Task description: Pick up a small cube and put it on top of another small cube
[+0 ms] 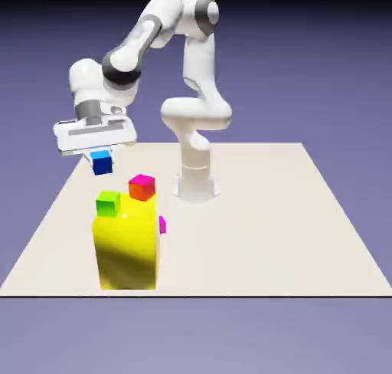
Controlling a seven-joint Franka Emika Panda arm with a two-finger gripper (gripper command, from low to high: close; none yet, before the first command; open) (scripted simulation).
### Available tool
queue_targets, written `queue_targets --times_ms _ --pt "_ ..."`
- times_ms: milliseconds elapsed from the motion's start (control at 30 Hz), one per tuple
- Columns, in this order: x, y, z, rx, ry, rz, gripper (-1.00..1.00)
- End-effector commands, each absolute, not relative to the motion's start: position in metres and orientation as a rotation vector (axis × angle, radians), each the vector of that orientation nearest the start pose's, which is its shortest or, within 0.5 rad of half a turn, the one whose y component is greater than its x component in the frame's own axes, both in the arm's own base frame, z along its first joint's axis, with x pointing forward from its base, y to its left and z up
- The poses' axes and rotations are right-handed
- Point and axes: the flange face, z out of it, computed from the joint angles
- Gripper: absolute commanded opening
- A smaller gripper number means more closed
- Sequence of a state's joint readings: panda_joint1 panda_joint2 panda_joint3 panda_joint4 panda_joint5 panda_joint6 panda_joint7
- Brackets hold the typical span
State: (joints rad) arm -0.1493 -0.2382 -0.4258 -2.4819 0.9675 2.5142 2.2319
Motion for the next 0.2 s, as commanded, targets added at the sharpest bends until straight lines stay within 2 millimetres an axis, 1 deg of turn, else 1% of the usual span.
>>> queue_targets --times_ms 0,33,67,100,133,167 --pt "0.396 -0.260 0.381 0.505 2.398 0.538 -1.00" --pt "0.401 -0.257 0.371 0.507 2.399 0.536 -1.00" --pt "0.404 -0.256 0.365 0.508 2.400 0.533 -1.00" --pt "0.404 -0.256 0.365 0.508 2.400 0.533 1.00" --pt "0.404 -0.256 0.365 0.508 2.400 0.533 1.00" --pt "0.399 -0.258 0.375 0.506 2.398 0.537 1.00"
